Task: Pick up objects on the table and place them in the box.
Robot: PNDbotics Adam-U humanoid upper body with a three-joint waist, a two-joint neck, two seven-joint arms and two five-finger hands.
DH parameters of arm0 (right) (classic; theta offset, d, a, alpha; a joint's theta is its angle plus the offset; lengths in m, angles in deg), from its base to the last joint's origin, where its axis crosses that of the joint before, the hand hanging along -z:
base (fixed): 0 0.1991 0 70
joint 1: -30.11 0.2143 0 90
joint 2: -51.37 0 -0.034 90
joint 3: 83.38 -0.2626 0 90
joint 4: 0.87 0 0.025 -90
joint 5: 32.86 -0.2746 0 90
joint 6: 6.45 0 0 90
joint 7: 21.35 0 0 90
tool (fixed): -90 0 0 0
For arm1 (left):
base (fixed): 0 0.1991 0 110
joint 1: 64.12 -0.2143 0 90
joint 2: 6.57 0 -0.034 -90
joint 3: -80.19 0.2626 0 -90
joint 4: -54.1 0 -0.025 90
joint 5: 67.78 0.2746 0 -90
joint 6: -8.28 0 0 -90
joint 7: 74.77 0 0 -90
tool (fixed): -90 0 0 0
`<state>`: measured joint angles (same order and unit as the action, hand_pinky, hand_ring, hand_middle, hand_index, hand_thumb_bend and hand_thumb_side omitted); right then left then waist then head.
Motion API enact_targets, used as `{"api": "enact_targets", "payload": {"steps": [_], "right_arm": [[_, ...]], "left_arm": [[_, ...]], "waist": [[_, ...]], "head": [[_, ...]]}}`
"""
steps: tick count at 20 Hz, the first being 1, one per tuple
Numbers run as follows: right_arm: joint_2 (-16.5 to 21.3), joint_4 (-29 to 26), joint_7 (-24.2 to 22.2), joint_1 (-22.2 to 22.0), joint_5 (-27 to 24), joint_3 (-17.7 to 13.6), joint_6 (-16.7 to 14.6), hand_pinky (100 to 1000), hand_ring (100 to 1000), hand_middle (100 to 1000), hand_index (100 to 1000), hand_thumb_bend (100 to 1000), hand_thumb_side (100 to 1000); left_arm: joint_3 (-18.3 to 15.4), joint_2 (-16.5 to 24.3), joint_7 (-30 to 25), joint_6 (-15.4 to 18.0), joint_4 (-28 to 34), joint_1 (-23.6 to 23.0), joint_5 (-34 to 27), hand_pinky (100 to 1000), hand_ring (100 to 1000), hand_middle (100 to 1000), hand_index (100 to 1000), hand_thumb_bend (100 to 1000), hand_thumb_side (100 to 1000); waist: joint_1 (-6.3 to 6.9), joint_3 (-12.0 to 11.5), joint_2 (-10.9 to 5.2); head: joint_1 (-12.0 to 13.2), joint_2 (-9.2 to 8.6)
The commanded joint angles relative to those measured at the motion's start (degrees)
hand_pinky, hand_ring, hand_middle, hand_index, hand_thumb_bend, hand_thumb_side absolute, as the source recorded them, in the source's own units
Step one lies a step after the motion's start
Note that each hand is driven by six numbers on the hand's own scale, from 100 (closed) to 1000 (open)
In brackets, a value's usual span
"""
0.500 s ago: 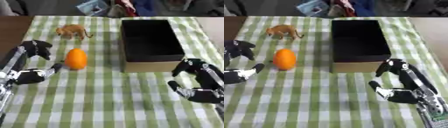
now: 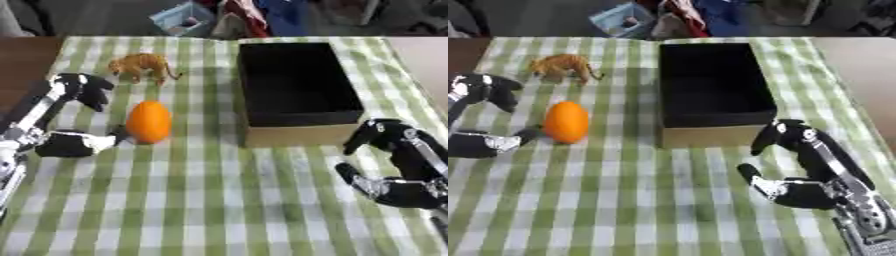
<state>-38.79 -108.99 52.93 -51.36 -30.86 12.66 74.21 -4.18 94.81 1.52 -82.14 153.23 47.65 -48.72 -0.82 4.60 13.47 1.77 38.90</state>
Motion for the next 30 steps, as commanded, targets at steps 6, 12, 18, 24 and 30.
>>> {"api": "enact_targets", "payload": {"steps": [6,12,18,24,30], "right_arm": [[0.68,-1.03,-0.35,0.24,-0.03,-0.07,-0.13,669,542,512,567,362,100],[0.63,-0.98,-0.49,0.26,-0.12,0.05,-0.13,668,542,512,567,358,100],[0.62,-0.95,-0.67,0.29,-0.2,0.24,-0.13,669,542,512,567,353,100],[0.56,-0.93,-0.84,0.4,-0.29,0.38,-0.13,669,542,512,567,350,100],[0.57,-0.88,-0.9,0.4,-0.3,0.4,-0.15,669,542,512,567,347,100]], "left_arm": [[2.77,1.86,-2.9,1.62,-8.57,5.81,6.81,655,563,551,782,616,130],[4.53,0.0,0.11,1.83,-15.58,9.87,13.24,647,555,546,782,605,103],[5.92,-2.19,3.59,3.04,-20.76,12.89,16.72,633,538,526,745,574,100],[6.94,-3.71,4.05,4.66,-24.39,14.96,18.6,629,531,516,721,551,100],[7.61,-3.93,4.07,5.87,-25.62,15.49,20.29,619,506,471,625,457,100]], "waist": [[0.14,0.38,-1.05],[0.25,0.81,-1.12],[0.2,1.1,-1.03],[0.17,1.38,-0.93],[0.11,1.56,-0.94]], "head": [[0.09,-0.58],[0.33,-0.54],[0.71,-0.48],[0.9,-0.33],[0.92,-0.16]]}}
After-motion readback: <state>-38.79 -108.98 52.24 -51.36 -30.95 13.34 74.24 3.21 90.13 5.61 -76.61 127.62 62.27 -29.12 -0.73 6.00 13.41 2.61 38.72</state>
